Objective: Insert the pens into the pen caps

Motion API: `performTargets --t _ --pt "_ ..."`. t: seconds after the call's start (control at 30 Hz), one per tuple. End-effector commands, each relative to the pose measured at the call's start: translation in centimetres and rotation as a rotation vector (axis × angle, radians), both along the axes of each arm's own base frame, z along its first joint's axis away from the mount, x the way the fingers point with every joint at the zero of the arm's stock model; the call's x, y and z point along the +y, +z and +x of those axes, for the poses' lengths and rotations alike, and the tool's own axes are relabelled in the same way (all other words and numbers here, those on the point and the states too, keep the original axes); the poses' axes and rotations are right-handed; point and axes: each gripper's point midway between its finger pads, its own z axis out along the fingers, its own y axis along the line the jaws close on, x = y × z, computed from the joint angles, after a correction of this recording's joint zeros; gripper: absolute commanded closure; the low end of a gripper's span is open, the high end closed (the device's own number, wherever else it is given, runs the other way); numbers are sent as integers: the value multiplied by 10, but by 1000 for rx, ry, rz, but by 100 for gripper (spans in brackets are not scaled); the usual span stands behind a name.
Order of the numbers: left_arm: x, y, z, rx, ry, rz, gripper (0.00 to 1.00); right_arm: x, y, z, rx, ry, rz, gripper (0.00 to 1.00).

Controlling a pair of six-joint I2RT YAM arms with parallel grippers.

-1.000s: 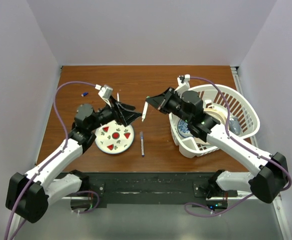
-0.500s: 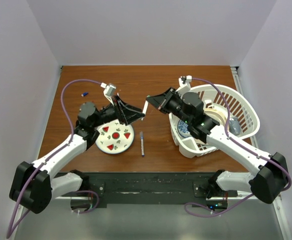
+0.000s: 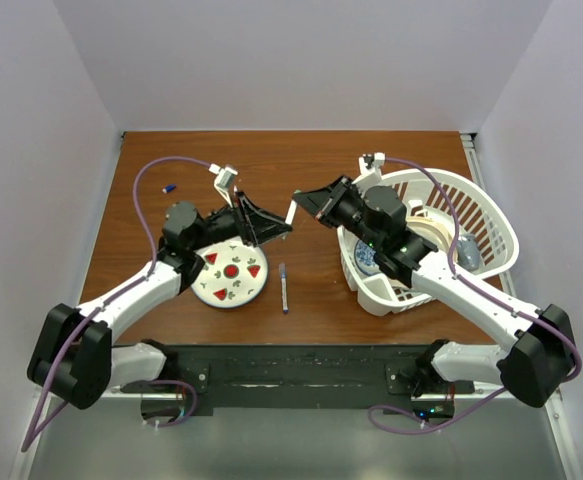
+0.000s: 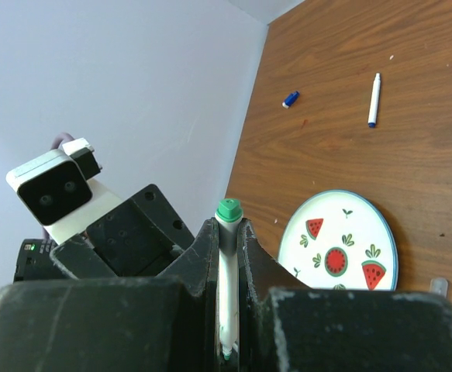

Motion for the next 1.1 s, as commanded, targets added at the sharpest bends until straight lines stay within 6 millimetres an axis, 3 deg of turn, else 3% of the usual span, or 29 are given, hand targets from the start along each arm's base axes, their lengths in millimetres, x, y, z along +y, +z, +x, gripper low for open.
performTargets --t 0.0,0.13,0.17,0.2,0.27,0.4,0.43,0.47,0.5,0.53,0.57,0.6,0.63,0.67,0.7,0.77,0.87,0.9,0.93,0.97,1.0,1.07 --pt "-5 29 -6 -76 -51 -58 59 -5 22 -1 -55 -25 59 100" --pt "-5 29 -8 -68 -60 -70 64 -6 22 -1 -53 -31 65 100" --pt "-5 29 -8 -68 -63 -72 69 -6 22 -1 -52 -30 66 100" --pt "-6 29 -9 -66 -72 -72 84 -7 22 -2 -52 -32 68 100" --pt "-6 30 -10 -64 -75 -74 99 -7 22 -5 -51 -20 72 100" --pt "-6 27 -14 -77 -100 -34 100 -6 27 -18 -105 40 45 98" --pt "-6 31 -14 -115 -108 -21 100 -8 28 -24 -136 63 11 75" --pt "-6 27 -16 -101 -122 4 100 -7 34 -32 -164 115 -17 62" --pt "-7 25 -19 -101 -146 28 100 -11 36 -36 -186 132 -64 51" --pt "-7 30 -17 -167 -154 59 100 -19 24 -45 -214 167 -191 40" --pt "-7 16 -18 -105 -173 114 100 -23 38 -51 -263 189 -228 36" --pt "-7 22 -20 -122 -188 134 100 -25 25 -66 -247 263 -306 34" --pt "-5 18 -19 -158 -186 169 100 -30 24 -71 -315 305 -391 34" --pt "-3 8 -23 -110 -192 204 100 -34 42 -79 -376 327 -416 34" --pt "-1 7 -24 -112 -188 217 100 -37 35 -92 -374 398 -462 34" --pt "3 7 -33 -125 -187 225 100 -45 40 -96 -472 427 -554 38" --pt "7 6 -49 -98 -220 197 100 -58 32 -94 -592 427 -702 43" --pt "7 5 -55 -82 -245 192 100 -62 39 -100 -651 412 -711 46" --pt "8 5 -56 -66 -247 193 100 -65 51 -94 -786 371 -768 46" --pt "9 0 -58 -22 -249 209 100 -65 45 -94 -826 362 -791 45" --pt "9 2 -58 -6 -243 214 100 -64 56 -97 -907 338 -801 44" --pt "10 1 -60 53 -249 217 100 -66 57 -90 -989 336 -934 43"
